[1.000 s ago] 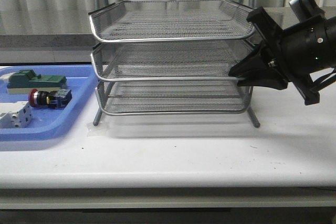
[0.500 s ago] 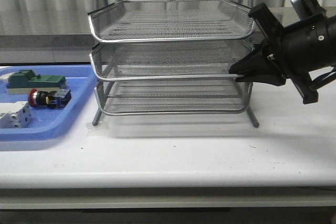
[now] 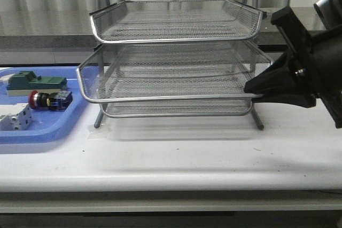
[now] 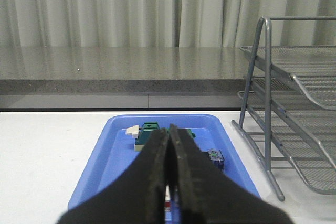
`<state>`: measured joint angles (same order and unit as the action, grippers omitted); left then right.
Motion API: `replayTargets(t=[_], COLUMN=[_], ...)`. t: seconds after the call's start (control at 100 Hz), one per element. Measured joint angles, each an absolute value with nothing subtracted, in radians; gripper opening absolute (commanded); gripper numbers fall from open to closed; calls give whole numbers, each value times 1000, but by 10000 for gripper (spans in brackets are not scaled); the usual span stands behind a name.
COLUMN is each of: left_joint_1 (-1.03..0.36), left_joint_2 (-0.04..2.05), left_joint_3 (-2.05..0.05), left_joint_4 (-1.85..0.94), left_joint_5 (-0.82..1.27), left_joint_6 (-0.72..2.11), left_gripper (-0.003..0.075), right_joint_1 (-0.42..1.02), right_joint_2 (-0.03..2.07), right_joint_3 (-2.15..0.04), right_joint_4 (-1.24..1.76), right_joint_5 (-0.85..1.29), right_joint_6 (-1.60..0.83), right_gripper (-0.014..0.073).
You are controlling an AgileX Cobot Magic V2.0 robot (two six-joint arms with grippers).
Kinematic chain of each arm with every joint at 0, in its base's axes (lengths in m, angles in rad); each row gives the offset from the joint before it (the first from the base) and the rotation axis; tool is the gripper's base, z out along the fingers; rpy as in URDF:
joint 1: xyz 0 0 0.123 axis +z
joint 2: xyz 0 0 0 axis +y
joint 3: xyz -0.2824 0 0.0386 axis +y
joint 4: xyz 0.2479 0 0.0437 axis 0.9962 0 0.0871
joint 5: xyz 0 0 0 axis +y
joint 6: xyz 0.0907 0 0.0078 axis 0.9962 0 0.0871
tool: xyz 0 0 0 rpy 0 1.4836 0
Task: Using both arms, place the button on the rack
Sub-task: 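Hook the middle mesh tray with the right gripper and pull it toward the robot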
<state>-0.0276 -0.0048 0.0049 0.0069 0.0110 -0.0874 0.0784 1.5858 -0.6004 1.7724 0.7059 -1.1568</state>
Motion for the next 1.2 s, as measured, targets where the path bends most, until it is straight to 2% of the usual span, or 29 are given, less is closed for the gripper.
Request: replayTargets(t=[0.26, 0.36, 0.43, 0.57, 0.65, 0.92, 1.2], left_joint_1=[-28, -28, -28, -28, -28, -28, -28], left_joint_2=[-5, -5, -5, -5, -5, -5, -5], left_joint_3=[5, 5, 5, 5, 5, 5, 5], left_joint_4=[7, 7, 7, 7, 7, 7, 7], left_joint_5=[11, 11, 11, 11, 11, 11, 11], left_joint_6=[-87, -87, -87, -87, -87, -87, -87], left_gripper=[-20, -20, -20, -20, -20, -20, -20], right_joint_1=[78, 78, 78, 78, 78, 78, 78], right_joint_2=[1478, 1453, 1445, 1432, 1419, 1333, 1188], right_joint_3=[-473, -453, -452, -451, -449, -447, -447], right_joint_4=[1758, 1752, 1752, 1731, 1722, 1609, 1209], right_joint_5=[715, 715, 713, 705, 710, 725, 744], right_joint_6=[-1160, -1162, -1167, -1191, -1202, -1175, -887], right_gripper=[0, 41, 118, 349, 425, 431, 411])
